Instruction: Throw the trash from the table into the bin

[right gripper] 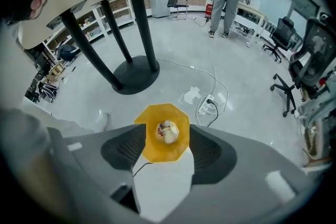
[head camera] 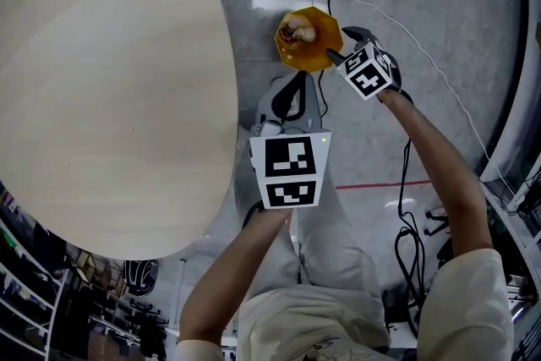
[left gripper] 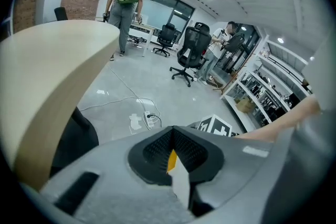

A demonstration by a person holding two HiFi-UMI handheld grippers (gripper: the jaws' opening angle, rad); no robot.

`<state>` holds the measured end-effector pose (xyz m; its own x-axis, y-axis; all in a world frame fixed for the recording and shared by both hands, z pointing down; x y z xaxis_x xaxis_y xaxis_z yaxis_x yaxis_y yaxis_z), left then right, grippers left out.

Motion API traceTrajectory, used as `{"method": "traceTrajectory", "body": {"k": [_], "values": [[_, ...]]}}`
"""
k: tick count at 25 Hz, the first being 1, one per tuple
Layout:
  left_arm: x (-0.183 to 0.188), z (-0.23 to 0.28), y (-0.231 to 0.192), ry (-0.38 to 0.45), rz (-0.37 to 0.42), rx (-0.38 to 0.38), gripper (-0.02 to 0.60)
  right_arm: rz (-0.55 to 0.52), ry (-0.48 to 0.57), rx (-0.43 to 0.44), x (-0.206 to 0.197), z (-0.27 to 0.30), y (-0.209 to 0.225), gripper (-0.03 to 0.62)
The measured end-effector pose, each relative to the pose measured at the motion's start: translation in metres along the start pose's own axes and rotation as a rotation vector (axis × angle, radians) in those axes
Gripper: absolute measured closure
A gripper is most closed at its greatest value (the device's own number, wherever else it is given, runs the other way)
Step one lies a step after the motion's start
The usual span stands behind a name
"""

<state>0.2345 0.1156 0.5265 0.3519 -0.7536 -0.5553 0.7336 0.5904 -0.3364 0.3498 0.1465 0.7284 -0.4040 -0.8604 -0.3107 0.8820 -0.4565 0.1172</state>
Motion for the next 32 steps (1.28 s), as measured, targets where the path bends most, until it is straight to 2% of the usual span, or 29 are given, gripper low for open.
{"method": "traceTrajectory", "body": {"k": [8, 9, 11, 14, 17, 25, 32], "values": [[0.01, -0.011, 0.008, 0.023, 0.015, -0.012, 0.577, 0.004, 0.059, -0.013, 0.021, -0.026, 0.001, 0.351], [0.012, -0.013, 0.009, 0.027, 0.017, -0.014, 0.577, 0.008, 0.077, -0.013, 0.026, -0.032, -0.002, 0.376], [0.018, -0.022, 0.012, 0.04, 0.025, -0.016, 0.577, 0.003, 0.129, -0.01, 0.041, -0.053, -0.012, 0.463], [0.03, -0.038, 0.014, 0.071, 0.038, -0.018, 0.577, -0.028, 0.2, -0.021, 0.068, -0.092, -0.029, 0.505], [0.045, -0.057, 0.017, 0.104, 0.041, -0.019, 0.577, -0.005, 0.3, -0.029, 0.104, -0.143, -0.043, 0.588], [0.081, -0.126, 0.015, 0.17, 0.055, -0.022, 0.577, 0.073, 0.583, -0.04, 0.203, -0.287, -0.1, 0.589], [0.12, -0.224, 0.001, 0.304, 0.039, 0.007, 0.577, 0.115, 0.742, -0.051, 0.261, -0.395, -0.165, 0.589]]}}
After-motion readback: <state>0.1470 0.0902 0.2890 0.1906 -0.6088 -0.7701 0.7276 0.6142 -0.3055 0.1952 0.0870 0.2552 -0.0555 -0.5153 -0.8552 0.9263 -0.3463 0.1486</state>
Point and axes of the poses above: the fingertips, and each gripper's own axes: z forward along the fingers, y to its right, x out of its top, the point moved 1 cm from there along -z, backward along the fingers, and after that the axes turned 5 degrees about x, right-handed, at the moved point
